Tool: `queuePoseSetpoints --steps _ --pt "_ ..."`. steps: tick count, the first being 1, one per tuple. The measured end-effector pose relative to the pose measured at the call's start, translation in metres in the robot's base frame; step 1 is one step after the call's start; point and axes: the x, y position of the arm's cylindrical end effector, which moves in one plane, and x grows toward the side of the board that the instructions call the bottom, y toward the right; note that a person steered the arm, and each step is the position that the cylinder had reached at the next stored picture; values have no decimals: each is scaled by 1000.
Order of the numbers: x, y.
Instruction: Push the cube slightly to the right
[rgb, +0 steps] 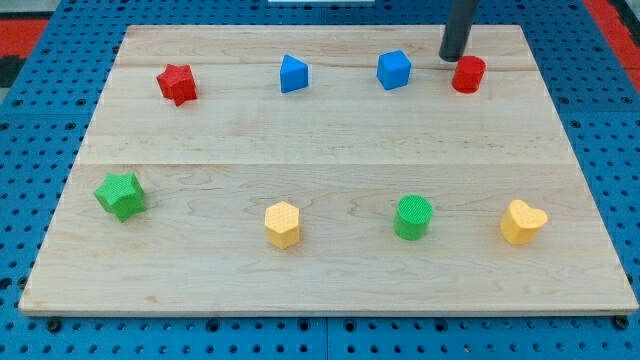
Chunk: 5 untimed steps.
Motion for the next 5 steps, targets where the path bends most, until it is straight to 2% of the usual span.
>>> queuePoseSetpoints --steps 1,2,3,4,5 --pt "1 -52" --pt "11 -30" --pt "-2 -2" --pt "-12 -7" --pt "-2 27"
